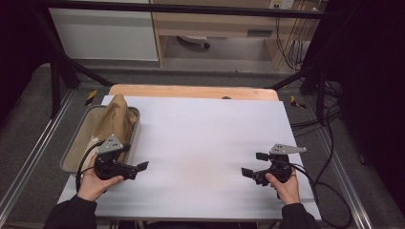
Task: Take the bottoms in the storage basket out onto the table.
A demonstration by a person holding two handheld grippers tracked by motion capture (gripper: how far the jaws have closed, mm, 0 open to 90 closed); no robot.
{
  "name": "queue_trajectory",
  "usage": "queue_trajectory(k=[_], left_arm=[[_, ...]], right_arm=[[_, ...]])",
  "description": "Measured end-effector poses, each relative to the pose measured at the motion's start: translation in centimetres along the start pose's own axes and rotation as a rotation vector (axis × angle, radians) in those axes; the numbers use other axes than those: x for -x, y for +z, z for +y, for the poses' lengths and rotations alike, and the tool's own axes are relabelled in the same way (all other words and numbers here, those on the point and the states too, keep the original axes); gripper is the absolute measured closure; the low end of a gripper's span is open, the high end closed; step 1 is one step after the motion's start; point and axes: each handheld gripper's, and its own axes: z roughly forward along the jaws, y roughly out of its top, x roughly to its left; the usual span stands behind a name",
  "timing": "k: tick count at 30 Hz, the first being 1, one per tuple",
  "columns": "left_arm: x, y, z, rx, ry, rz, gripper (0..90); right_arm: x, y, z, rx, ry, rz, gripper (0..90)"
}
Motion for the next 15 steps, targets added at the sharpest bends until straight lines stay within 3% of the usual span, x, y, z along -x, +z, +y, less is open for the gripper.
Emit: queue_trajectory(k=[15], left_arm=[[0.10, -0.23, 0.34, -0.003, 0.006, 0.001, 2.3]], right_arm=[[0.03, 0.01, 0.03, -0.002, 0.003, 0.000, 0.7]])
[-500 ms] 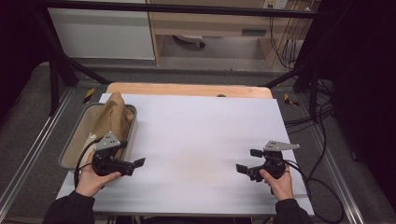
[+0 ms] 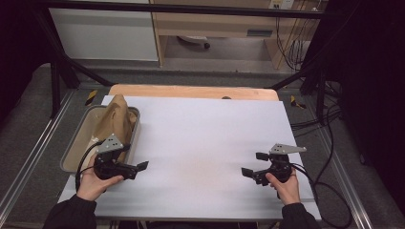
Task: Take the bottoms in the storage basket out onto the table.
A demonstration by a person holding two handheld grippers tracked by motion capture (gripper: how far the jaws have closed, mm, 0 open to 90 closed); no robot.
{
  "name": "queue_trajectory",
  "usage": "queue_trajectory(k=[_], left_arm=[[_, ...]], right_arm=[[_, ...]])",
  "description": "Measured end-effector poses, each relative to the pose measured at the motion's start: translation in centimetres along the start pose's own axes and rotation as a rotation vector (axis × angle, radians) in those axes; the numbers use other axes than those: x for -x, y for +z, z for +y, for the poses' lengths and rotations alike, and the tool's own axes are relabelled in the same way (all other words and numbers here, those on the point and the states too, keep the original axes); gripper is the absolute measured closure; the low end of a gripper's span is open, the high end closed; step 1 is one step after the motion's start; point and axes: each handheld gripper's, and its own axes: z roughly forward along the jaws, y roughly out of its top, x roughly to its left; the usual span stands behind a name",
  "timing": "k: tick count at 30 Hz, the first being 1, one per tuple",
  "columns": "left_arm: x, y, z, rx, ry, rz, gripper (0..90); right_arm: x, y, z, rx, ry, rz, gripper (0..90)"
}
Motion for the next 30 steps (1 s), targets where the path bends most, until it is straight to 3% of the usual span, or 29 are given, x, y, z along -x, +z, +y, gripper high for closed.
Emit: queue_trajectory(k=[30], left_arm=[[-0.84, -0.90, 0.26, -0.006, -0.001, 0.033, 2.4]], right_arm=[[-0.05, 0.10, -0.08, -0.013, -0.008, -0.007, 0.7]])
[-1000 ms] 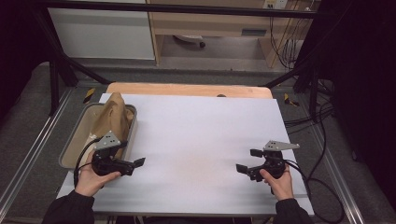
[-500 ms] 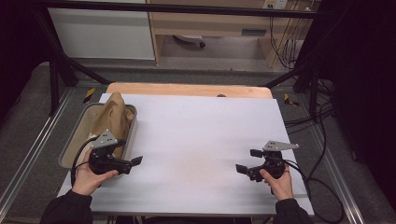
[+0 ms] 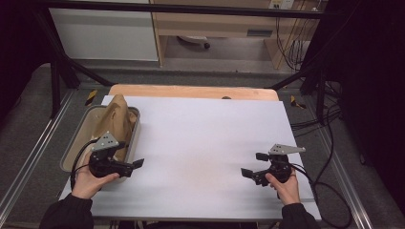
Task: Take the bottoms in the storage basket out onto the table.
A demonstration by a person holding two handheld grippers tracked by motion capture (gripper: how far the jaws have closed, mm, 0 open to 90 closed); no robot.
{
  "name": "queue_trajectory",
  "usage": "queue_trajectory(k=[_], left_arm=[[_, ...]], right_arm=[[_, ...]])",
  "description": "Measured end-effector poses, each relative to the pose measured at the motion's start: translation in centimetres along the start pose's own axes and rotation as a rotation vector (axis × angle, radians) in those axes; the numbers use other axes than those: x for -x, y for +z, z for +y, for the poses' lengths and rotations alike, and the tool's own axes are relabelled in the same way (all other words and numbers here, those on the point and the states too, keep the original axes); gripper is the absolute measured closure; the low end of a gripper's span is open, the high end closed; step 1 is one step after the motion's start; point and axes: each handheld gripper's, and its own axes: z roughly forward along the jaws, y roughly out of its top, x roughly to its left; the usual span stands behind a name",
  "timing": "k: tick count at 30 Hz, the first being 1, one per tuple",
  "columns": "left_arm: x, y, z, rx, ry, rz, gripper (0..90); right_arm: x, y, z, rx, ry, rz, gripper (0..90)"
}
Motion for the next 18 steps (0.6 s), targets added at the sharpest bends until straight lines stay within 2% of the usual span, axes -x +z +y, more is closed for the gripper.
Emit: queue_trajectory(k=[18], left_arm=[[-0.64, -0.25, -0.05, -0.005, -0.009, 0.018, 2.4]], right_arm=[[0.01, 0.01, -0.02, -0.004, -0.004, -0.002, 0.7]])
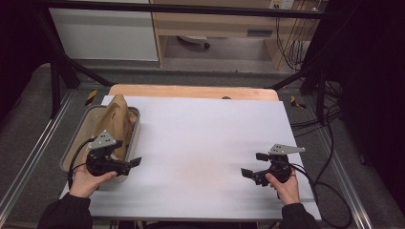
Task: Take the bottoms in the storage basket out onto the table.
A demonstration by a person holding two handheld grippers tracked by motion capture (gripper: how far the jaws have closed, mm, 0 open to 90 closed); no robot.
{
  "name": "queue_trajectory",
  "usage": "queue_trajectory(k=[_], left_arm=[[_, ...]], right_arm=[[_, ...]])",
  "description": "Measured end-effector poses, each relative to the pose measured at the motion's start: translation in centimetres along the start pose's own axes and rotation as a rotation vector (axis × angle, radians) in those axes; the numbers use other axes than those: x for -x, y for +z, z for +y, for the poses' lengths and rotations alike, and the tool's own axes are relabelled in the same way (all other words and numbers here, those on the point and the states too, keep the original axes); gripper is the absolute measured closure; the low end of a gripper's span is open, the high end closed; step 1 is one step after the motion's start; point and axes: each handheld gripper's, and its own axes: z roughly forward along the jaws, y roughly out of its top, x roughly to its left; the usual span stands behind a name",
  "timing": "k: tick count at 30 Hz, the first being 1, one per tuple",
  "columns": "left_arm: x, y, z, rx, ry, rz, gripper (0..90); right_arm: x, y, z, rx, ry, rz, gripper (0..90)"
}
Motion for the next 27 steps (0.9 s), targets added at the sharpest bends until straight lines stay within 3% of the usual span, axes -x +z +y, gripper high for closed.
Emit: queue_trajectory(k=[27], left_arm=[[-2.1, -0.4, -0.2, -0.024, -0.040, 0.065, 3.0]], right_arm=[[0.0, 0.2, -0.1, -0.016, 0.003, -0.008, 0.7]])
